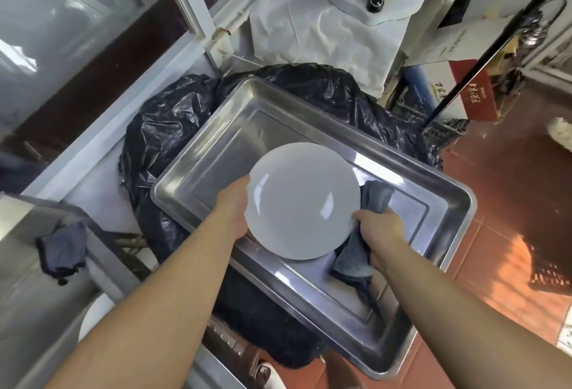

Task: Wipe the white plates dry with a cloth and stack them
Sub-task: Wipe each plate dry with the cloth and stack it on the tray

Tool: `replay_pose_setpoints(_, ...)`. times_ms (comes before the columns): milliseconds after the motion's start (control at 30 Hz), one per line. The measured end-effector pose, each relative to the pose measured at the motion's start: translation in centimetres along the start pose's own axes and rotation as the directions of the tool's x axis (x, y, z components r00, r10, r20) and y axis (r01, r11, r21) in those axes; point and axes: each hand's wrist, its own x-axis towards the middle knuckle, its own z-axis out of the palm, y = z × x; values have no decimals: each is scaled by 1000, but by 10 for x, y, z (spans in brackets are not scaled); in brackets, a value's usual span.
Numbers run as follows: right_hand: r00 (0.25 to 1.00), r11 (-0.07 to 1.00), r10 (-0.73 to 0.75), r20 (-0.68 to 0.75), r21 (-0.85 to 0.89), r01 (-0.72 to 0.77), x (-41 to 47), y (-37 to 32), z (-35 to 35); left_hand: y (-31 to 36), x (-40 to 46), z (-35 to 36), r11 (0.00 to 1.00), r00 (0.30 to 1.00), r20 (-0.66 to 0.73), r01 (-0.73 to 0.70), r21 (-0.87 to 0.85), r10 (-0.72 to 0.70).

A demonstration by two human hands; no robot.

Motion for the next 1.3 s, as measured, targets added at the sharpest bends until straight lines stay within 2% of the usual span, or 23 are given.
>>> replay_pose_setpoints(233,999,1000,7,33,4,-7,2,1,15,4,6,-5,996,998,-29,61,-69,-63)
replay_pose_setpoints(500,999,1000,-4,43,12,3,0,-4,26,7,14,-9,996,999,-32,21,-90,-24)
replay_pose_setpoints(867,994,981,-105,-43,-167,97,-36,-14,-18,12,-23,-39,984,987,-72,-133,115,142)
replay_pose_setpoints(967,987,970,-160,25,-180,162,-62,-15,-20,5,-41,-56,967,979,-68,-176,187,191)
replay_pose_setpoints(1100,953,935,-230,198,-226,273,-102,-19,-1,-17,-72,-87,952,965,-116,-206,227,237)
replay_pose_setpoints(1300,821,799,-301,485,-342,495,-170,-13,54,-60,-135,-148,955,921,-265,-250,160,285)
